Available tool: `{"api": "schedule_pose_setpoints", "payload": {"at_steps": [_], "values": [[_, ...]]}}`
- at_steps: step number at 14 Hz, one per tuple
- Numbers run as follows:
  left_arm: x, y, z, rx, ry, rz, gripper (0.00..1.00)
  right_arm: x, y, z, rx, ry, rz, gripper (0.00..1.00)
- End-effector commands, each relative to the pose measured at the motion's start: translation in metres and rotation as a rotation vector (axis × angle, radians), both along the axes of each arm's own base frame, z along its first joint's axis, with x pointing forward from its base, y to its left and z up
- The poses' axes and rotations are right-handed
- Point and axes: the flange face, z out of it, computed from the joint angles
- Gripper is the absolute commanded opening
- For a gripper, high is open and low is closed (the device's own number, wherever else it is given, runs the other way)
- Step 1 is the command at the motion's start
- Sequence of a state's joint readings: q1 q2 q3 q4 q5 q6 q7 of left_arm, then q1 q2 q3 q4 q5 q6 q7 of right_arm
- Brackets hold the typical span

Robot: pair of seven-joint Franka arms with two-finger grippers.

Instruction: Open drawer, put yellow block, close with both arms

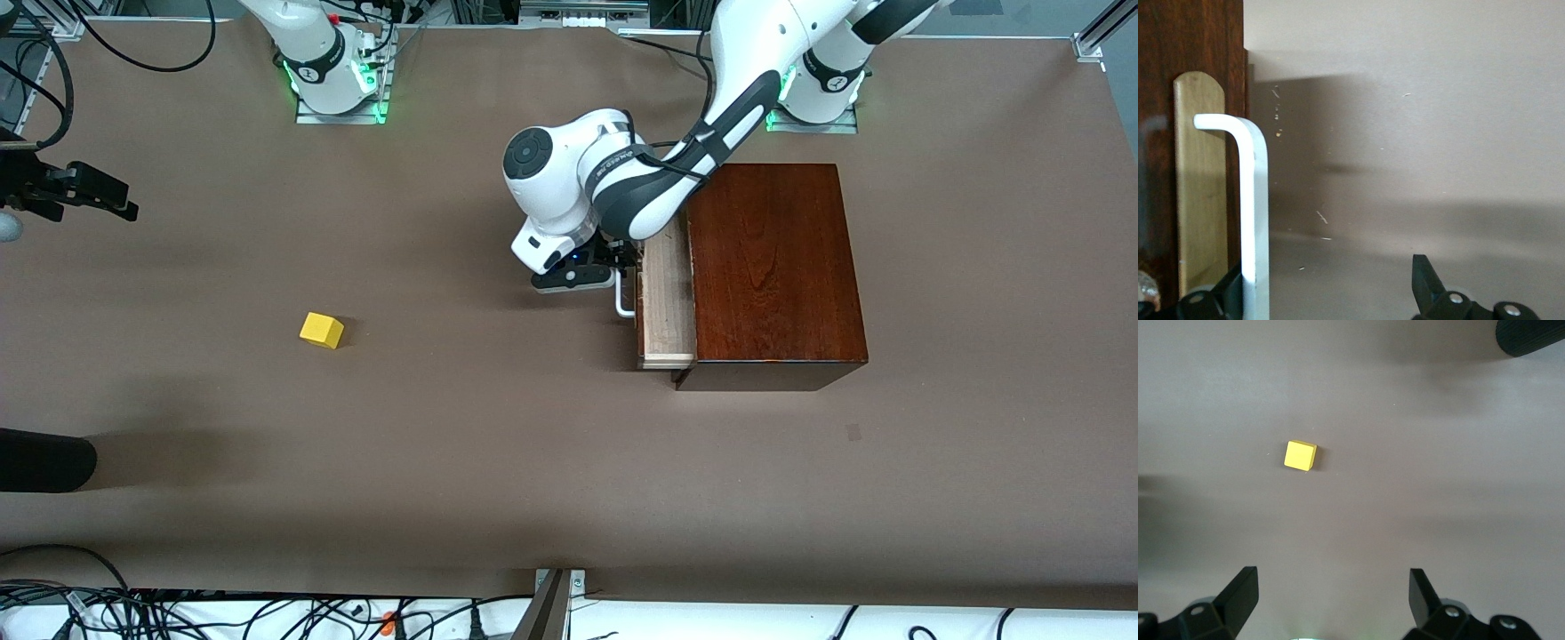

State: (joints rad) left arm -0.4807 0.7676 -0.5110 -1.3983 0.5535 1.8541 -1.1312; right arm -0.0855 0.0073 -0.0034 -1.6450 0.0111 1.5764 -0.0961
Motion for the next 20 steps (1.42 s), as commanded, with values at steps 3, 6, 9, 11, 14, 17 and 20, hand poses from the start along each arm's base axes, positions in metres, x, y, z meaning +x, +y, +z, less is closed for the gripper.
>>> {"api": "schedule_pose_setpoints", "payload": {"at_steps": [3, 6, 9, 11, 14, 17, 20], "values": [[-0.009, -0.037, 0.002, -0.066, -0.003, 0.003, 1.0, 0.003, -0.002, 0.0, 0.012, 0.009, -0.016, 1.0], [-0.008, -0.045, 0.007, -0.092, 0.005, 0.013, 1.0, 0.012, -0.006, -0.015, 0.016, 0.021, -0.022, 1.0], [-0.01, -0.053, 0.008, -0.106, 0.002, 0.015, 1.0, 0.028, 0.0, -0.044, 0.097, 0.04, -0.071, 1.0], [-0.008, -0.057, 0.008, -0.118, 0.0, 0.024, 1.0, 0.044, 0.006, -0.07, 0.115, 0.053, -0.221, 1.0], [-0.012, -0.065, 0.008, -0.136, -0.003, 0.018, 1.0, 0.064, 0.023, -0.113, 0.112, 0.082, -0.358, 1.0], [-0.012, -0.07, 0.013, -0.176, -0.012, 0.019, 1.0, 0.078, 0.06, -0.164, 0.085, 0.114, -0.436, 1.0], [-0.012, -0.069, 0.024, -0.181, -0.018, 0.021, 1.0, 0.071, 0.065, -0.221, 0.068, 0.103, -0.445, 1.0]]}}
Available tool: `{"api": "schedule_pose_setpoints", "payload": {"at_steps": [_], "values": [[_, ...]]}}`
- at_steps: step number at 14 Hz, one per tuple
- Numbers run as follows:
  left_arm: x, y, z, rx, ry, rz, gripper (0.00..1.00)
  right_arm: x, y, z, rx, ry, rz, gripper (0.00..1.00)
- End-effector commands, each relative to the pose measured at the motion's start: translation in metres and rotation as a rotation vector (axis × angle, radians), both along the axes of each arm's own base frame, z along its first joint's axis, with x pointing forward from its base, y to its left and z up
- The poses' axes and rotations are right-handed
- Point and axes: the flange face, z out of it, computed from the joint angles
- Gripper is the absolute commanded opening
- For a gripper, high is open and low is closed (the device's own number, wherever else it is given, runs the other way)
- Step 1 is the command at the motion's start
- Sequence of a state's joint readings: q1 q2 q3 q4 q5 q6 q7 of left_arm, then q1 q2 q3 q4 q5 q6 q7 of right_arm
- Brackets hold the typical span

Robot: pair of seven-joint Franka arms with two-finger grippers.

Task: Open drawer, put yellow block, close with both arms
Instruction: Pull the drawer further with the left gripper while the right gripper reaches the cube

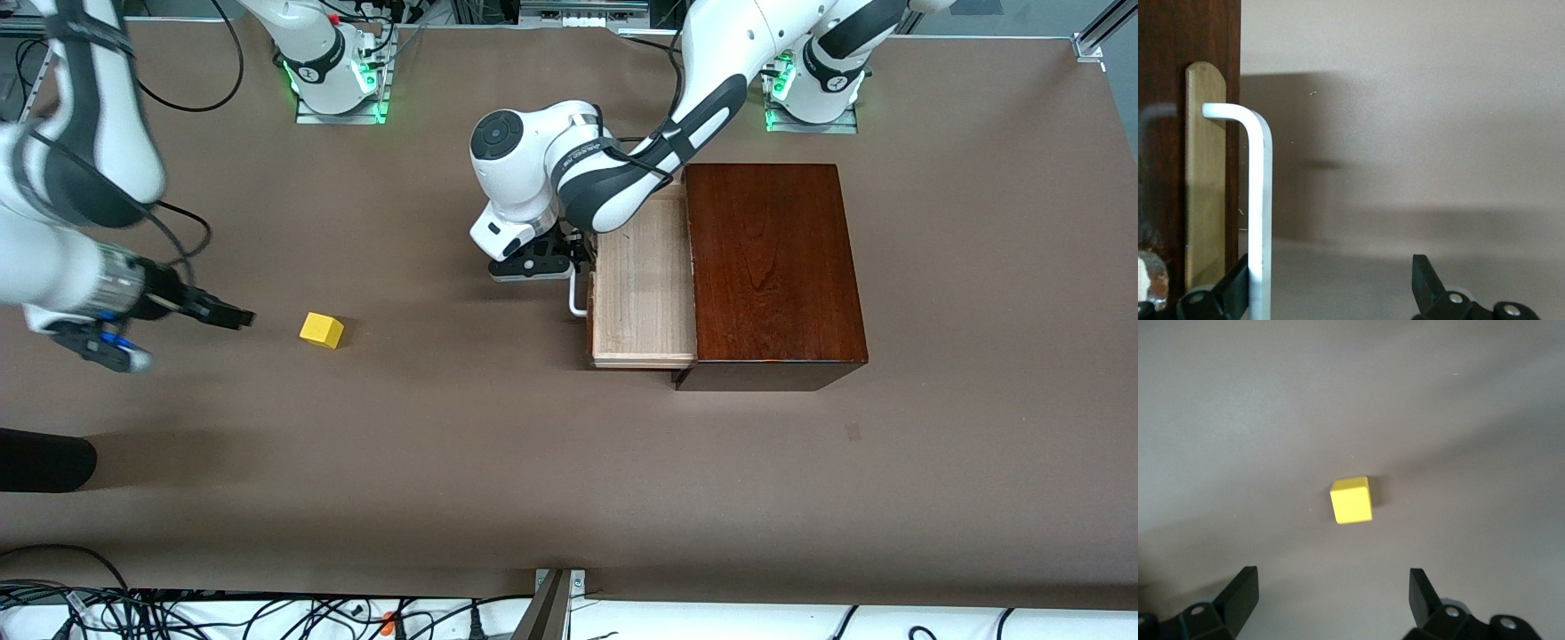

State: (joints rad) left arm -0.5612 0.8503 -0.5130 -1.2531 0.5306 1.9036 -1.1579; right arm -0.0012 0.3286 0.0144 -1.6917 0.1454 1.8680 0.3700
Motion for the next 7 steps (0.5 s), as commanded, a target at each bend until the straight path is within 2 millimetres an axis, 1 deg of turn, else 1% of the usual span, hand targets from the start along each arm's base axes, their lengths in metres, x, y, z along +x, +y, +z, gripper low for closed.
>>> {"api": "schedule_pose_setpoints", "payload": {"at_steps": [1, 2, 3, 4, 5, 6, 7], "values": [[0.001, -0.013, 0.027, -0.07, 0.004, 0.03, 1.0, -0.016, 0.005, -0.051, -0.02, -0.015, -0.018, 1.0], [0.007, -0.008, 0.044, -0.082, -0.005, 0.041, 1.0, -0.022, 0.006, -0.072, -0.027, -0.057, -0.019, 1.0], [0.009, 0.001, 0.061, -0.077, -0.003, 0.051, 1.0, -0.028, 0.008, -0.087, -0.032, -0.083, -0.018, 1.0], [0.013, 0.011, 0.078, -0.068, 0.006, 0.064, 1.0, -0.035, 0.016, -0.103, -0.036, -0.103, -0.003, 1.0], [0.018, 0.023, 0.098, -0.069, 0.023, 0.074, 1.0, -0.042, 0.019, -0.119, -0.04, -0.118, 0.011, 1.0], [0.023, 0.038, 0.119, -0.074, 0.046, 0.068, 1.0, -0.047, 0.025, -0.13, -0.042, -0.134, 0.032, 1.0], [0.03, 0.058, 0.142, -0.088, 0.064, 0.062, 1.0, -0.052, 0.025, -0.146, -0.046, -0.139, 0.041, 1.0]]}}
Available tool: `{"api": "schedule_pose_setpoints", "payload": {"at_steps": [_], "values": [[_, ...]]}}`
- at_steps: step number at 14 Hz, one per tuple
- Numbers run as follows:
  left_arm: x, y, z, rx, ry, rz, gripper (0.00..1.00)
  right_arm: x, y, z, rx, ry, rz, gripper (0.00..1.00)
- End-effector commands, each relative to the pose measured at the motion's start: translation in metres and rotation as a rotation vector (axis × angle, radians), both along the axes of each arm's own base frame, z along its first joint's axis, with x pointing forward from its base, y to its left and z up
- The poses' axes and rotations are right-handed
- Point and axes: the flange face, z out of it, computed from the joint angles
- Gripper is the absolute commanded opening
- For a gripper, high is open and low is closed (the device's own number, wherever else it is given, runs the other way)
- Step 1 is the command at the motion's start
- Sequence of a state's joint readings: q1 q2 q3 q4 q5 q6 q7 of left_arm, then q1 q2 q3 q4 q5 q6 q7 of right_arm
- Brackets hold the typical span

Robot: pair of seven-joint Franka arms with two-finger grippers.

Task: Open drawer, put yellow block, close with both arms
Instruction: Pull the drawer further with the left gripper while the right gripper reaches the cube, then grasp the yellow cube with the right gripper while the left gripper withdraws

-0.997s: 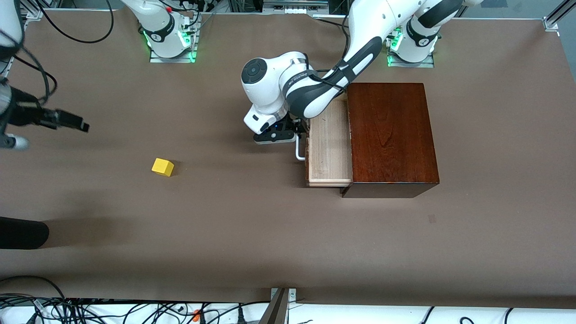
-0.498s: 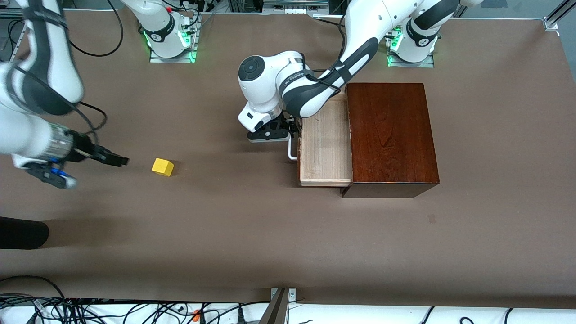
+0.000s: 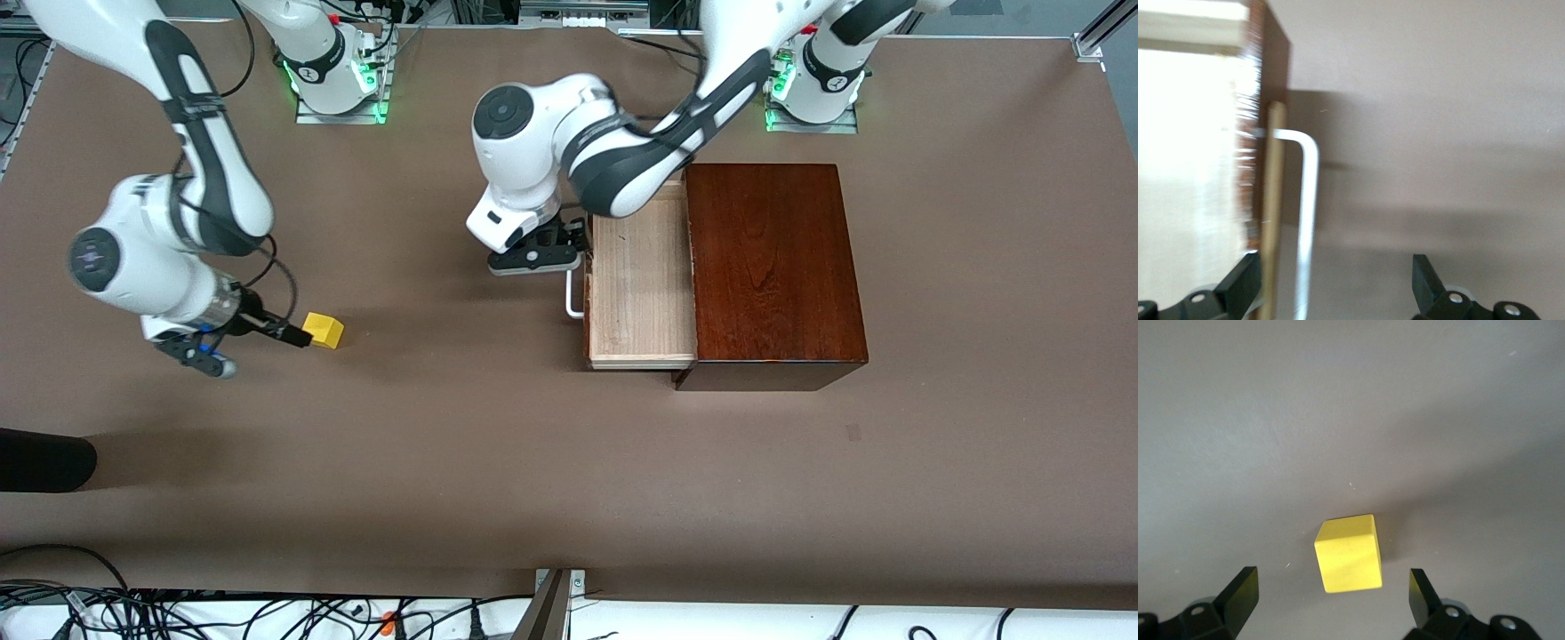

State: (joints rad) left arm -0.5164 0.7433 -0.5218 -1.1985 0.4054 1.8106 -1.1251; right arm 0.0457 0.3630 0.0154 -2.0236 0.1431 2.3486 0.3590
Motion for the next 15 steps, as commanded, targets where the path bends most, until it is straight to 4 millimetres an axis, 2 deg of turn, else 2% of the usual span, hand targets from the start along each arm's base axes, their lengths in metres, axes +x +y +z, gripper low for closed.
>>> {"api": "schedule_pose_setpoints", "payload": {"at_steps": [1, 3, 5, 8, 9, 10, 12, 13, 14, 15], "values": [[0.013, 0.059, 0.066, -0.022, 0.046, -0.018, 1.0, -0.017, 0.005, -0.026, -0.014, -0.041, 0.056, 1.0], [0.021, 0.105, 0.102, -0.037, 0.048, -0.021, 1.0, -0.02, 0.004, -0.047, -0.016, -0.031, 0.113, 1.0], [0.035, 0.148, 0.129, -0.043, 0.045, -0.002, 1.0, -0.023, 0.003, -0.062, -0.014, -0.014, 0.15, 1.0], [0.054, 0.194, 0.155, -0.057, 0.031, 0.052, 1.0, -0.02, 0.002, -0.082, -0.025, -0.057, 0.166, 0.98], [0.057, 0.203, 0.157, -0.048, 0.04, 0.068, 1.0, -0.019, 0.001, -0.087, -0.028, -0.073, 0.166, 0.74], [0.059, 0.211, 0.157, -0.042, 0.049, 0.078, 1.0, -0.02, 0.004, -0.091, -0.028, -0.068, 0.173, 0.43], [0.074, 0.249, 0.167, -0.043, 0.047, 0.075, 1.0, -0.018, 0.004, -0.089, -0.027, -0.075, 0.198, 0.33], [0.076, 0.263, 0.178, -0.073, 0.058, 0.057, 1.0, -0.018, 0.005, -0.088, -0.026, -0.075, 0.21, 0.27], [0.078, 0.276, 0.183, -0.09, 0.075, 0.028, 1.0, -0.019, 0.006, -0.088, -0.025, -0.075, 0.227, 0.26], [0.081, 0.298, 0.189, -0.078, 0.083, 0.014, 1.0, -0.018, 0.006, -0.088, -0.025, -0.077, 0.241, 0.26]]}}
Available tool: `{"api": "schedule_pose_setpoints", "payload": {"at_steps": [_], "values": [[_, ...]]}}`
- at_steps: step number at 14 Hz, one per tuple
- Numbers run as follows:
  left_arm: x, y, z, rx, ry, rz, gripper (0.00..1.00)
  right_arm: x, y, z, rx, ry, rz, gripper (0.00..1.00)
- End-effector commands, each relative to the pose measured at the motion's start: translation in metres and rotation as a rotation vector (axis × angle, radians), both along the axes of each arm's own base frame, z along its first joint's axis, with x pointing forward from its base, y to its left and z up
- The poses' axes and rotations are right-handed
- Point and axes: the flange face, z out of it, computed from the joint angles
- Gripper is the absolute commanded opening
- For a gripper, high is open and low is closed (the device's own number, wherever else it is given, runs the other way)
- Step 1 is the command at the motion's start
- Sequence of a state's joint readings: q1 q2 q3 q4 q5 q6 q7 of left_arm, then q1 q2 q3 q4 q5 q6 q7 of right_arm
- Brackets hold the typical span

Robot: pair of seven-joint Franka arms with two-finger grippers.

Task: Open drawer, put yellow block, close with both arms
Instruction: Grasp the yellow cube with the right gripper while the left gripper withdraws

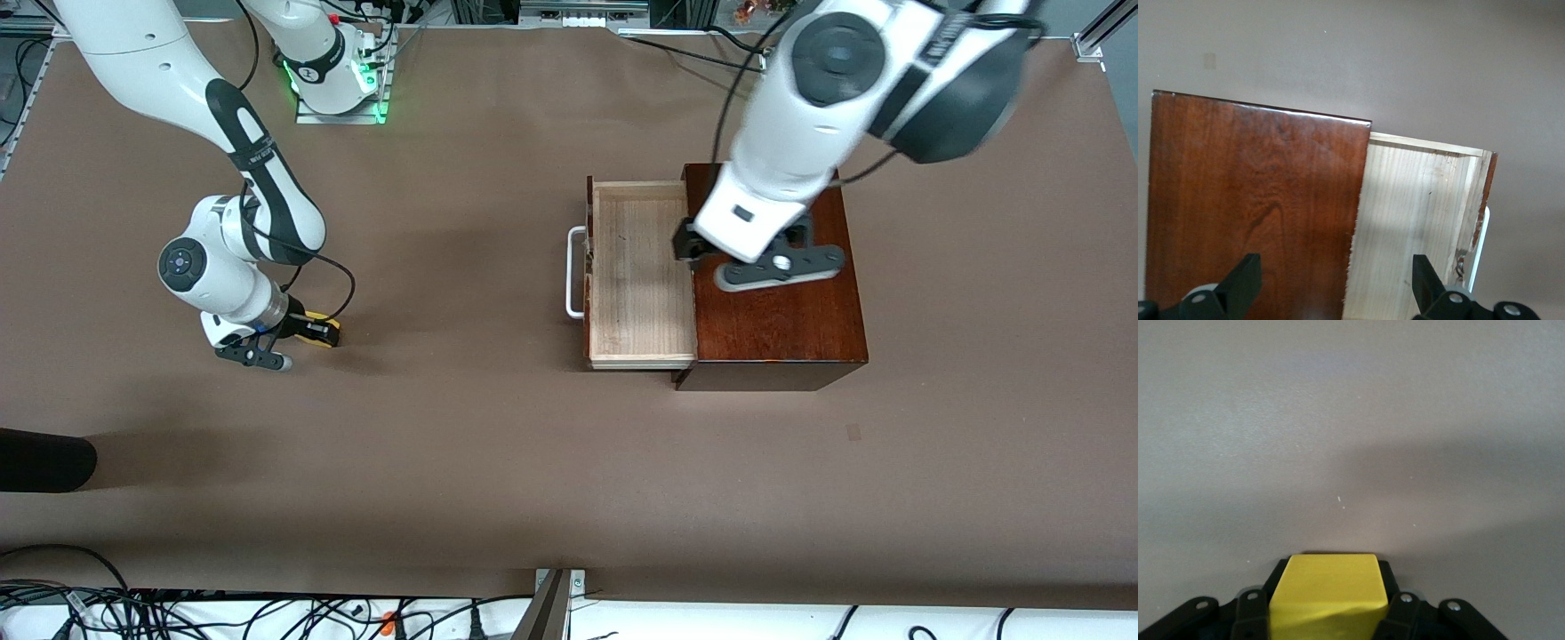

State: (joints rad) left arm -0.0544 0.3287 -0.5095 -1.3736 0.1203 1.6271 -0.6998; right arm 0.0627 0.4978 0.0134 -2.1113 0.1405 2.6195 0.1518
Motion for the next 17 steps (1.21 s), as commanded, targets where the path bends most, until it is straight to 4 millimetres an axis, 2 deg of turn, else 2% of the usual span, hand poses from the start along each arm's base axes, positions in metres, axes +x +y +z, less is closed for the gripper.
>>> {"api": "schedule_pose_setpoints", "payload": {"at_steps": [1, 4, 7, 9, 11, 13, 15, 17], "values": [[-0.005, 0.055, 0.025, -0.022, 0.025, -0.052, 1.0, 0.003, 0.003, 0.004, 0.0, -0.017, 0.051, 0.26], [-0.012, 0.114, 0.041, -0.031, 0.038, -0.105, 1.0, 0.009, 0.01, 0.033, 0.011, -0.031, 0.059, 0.26], [-0.029, 0.179, 0.05, -0.051, 0.036, -0.167, 1.0, 0.022, 0.024, 0.087, 0.046, 0.055, 0.025, 0.26], [-0.03, 0.213, 0.05, -0.053, 0.034, -0.16, 1.0, 0.027, 0.05, 0.127, 0.062, 0.151, -0.041, 0.26], [-0.028, 0.23, 0.051, -0.055, 0.026, -0.151, 1.0, 0.033, 0.096, 0.174, 0.073, 0.205, -0.111, 0.26], [-0.026, 0.242, 0.05, -0.046, 0.019, -0.181, 1.0, 0.029, 0.159, 0.212, 0.091, 0.225, -0.226, 0.26], [-0.023, 0.247, 0.049, -0.032, 0.012, -0.214, 1.0, 0.015, 0.223, 0.236, 0.112, 0.235, -0.363, 0.26], [-0.022, 0.249, 0.05, -0.011, -0.002, -0.217, 1.0, -0.007, 0.277, 0.249, 0.113, 0.249, -0.504, 0.26]]}}
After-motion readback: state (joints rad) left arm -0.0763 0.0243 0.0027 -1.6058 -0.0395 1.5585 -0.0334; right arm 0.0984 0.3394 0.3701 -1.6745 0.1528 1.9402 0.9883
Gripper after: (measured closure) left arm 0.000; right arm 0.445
